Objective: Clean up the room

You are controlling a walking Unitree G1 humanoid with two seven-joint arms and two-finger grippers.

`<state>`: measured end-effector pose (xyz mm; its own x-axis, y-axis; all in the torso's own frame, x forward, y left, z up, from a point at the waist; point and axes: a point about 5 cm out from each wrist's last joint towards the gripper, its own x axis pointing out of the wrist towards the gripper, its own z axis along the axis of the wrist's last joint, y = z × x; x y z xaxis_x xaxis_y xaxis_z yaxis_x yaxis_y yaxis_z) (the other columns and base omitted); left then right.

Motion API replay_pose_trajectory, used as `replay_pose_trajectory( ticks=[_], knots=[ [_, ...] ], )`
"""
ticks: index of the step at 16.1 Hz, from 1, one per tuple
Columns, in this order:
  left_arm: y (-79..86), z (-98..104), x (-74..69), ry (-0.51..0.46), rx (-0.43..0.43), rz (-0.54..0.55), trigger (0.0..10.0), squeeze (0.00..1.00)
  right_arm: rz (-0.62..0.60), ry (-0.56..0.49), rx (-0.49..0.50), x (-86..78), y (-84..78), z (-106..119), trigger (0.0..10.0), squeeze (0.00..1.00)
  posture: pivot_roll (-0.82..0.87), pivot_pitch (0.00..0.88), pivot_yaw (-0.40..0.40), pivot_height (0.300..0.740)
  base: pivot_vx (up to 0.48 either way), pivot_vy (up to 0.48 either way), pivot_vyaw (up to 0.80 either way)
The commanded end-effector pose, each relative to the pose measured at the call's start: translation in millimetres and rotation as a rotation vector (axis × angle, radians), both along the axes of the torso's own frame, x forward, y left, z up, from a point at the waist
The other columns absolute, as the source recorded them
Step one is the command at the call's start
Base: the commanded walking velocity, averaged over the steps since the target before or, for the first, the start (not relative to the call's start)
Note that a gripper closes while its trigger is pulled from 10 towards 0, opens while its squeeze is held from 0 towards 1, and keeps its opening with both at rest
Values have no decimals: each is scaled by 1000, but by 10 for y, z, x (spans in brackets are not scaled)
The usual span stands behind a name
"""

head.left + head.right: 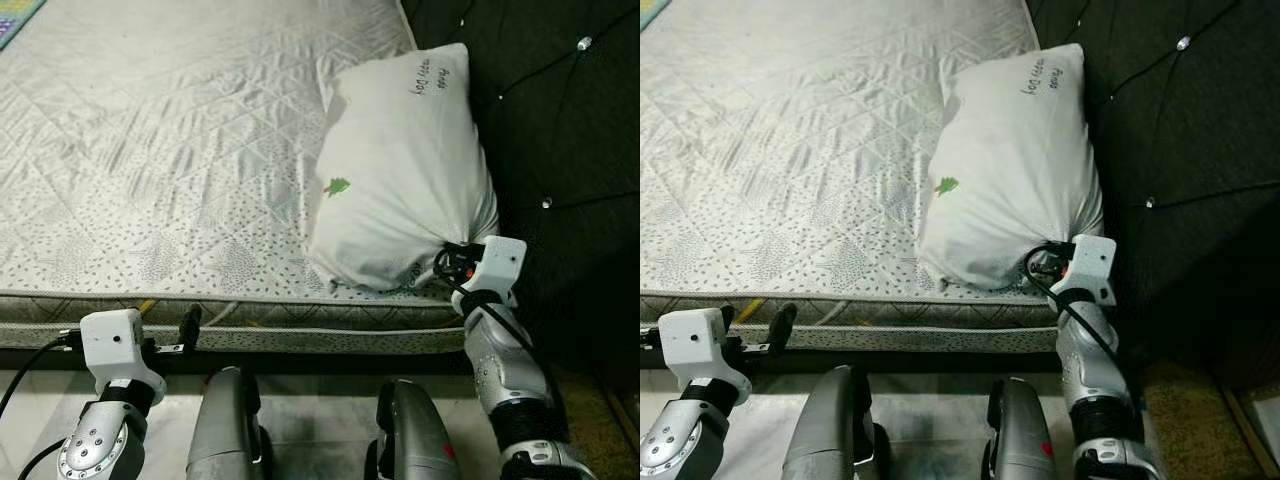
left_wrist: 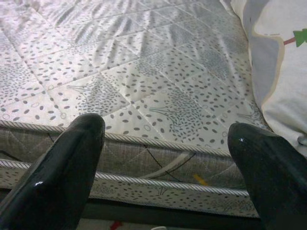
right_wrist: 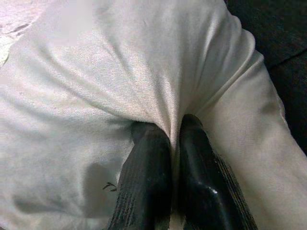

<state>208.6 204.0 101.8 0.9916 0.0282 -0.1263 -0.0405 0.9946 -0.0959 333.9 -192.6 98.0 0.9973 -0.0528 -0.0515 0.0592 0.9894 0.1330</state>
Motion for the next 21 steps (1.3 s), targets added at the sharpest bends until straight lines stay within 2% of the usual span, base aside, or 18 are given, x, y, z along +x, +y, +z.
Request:
replay_pose_trajectory(
  ticks=[1, 4, 9, 13, 15, 17, 18, 19, 20, 21],
  knots=[
    [18, -48, -26, 22, 9, 3, 10000, 0, 11, 28, 10, -37, 27, -39, 0, 0, 59, 138, -9, 600, 0, 0, 0],
    [20, -44, -24, 19, 5, 13, 10000, 0, -1, 41, 12, -63, -13, -21, 0, 0, 60, 136, -16, 600, 0, 0, 0],
    [13, -43, -16, 17, 0, 10, 10000, 0, 18, 72, 42, -180, 54, -78, 0, 0, 59, 136, -15, 600, 0, 0, 0],
    [-4, -53, 6, 18, -8, 4, 10000, 0, 29, 121, 51, -395, 15, -181, 0, 0, 43, 128, -15, 600, 0, 0, 0],
    [-26, -69, 23, 24, -13, -10, 10000, 0, 31, 126, 37, -378, -5, -194, 0, 0, 34, 126, -11, 600, 0, 0, 0],
    [-40, -70, 37, 22, -13, -14, 10000, 0, 38, 106, 8, -252, -29, -114, 0, 0, 29, 122, -11, 600, 0, 0, 0],
    [-50, -71, 45, 20, -16, -13, 10000, 0, 37, 91, -12, -136, -65, -47, 0, 0, 29, 119, -15, 600, 0, 0, 0],
    [-67, -66, 60, 11, -21, -3, 10000, 0, 38, 61, -93, 243, -216, 241, 0, 0, 38, 117, -26, 600, 0, 0, 0],
    [-70, -63, 62, 9, -22, 1, 10000, 0, 36, 58, -112, 315, -258, 318, 0, 0, 40, 117, -31, 600, 0, 0, 0],
    [-59, -58, 53, 4, -23, 15, 10000, 0, 7, 59, -104, 483, -387, 558, 0, 0, 46, 117, -43, 600, 0, 0, 0]
  ],
)
